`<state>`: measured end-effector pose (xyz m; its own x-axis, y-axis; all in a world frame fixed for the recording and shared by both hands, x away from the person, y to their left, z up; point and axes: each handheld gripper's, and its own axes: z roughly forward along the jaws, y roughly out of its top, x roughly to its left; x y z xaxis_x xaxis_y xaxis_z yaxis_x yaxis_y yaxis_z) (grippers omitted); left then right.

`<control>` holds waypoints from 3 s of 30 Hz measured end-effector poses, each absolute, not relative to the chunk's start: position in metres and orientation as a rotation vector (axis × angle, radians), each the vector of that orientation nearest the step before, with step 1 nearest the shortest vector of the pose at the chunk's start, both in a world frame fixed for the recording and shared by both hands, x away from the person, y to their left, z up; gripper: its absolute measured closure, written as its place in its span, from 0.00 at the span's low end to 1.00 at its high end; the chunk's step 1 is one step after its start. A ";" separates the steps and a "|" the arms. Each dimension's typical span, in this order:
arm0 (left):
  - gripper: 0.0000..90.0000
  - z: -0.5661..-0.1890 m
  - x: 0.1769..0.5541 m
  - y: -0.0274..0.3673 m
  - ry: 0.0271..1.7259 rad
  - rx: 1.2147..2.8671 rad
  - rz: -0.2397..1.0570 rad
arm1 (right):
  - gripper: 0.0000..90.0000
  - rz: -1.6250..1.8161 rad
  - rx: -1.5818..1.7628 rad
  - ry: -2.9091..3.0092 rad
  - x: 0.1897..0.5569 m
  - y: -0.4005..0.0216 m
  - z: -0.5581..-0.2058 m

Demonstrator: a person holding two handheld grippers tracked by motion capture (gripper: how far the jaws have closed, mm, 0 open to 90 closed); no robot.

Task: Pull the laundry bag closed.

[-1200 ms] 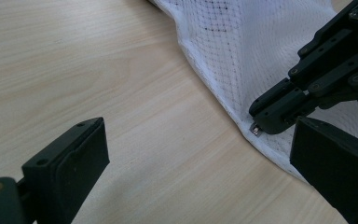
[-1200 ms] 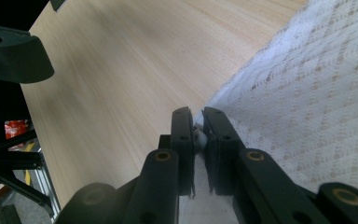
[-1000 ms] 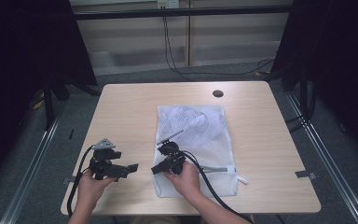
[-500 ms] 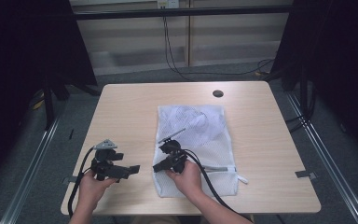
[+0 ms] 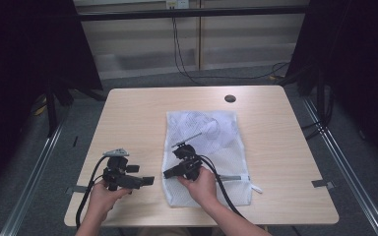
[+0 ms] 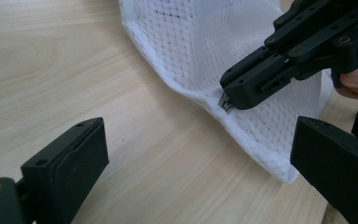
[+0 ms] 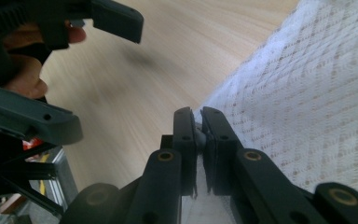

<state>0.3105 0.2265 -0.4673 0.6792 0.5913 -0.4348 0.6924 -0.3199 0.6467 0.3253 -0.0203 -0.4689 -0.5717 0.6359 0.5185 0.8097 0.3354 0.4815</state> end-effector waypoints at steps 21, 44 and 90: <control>0.09 -0.473 0.311 0.208 0.971 1.989 -0.289 | 0.94 -1.124 -1.319 -2.332 0.327 -0.029 -0.457; 0.36 -0.483 0.314 0.182 0.973 1.938 -0.420 | 0.95 -1.178 -1.316 -2.299 0.326 -0.038 -0.448; 0.64 -0.488 0.321 0.163 0.968 1.930 -0.429 | 0.95 -1.196 -1.319 -2.301 0.325 -0.038 -0.443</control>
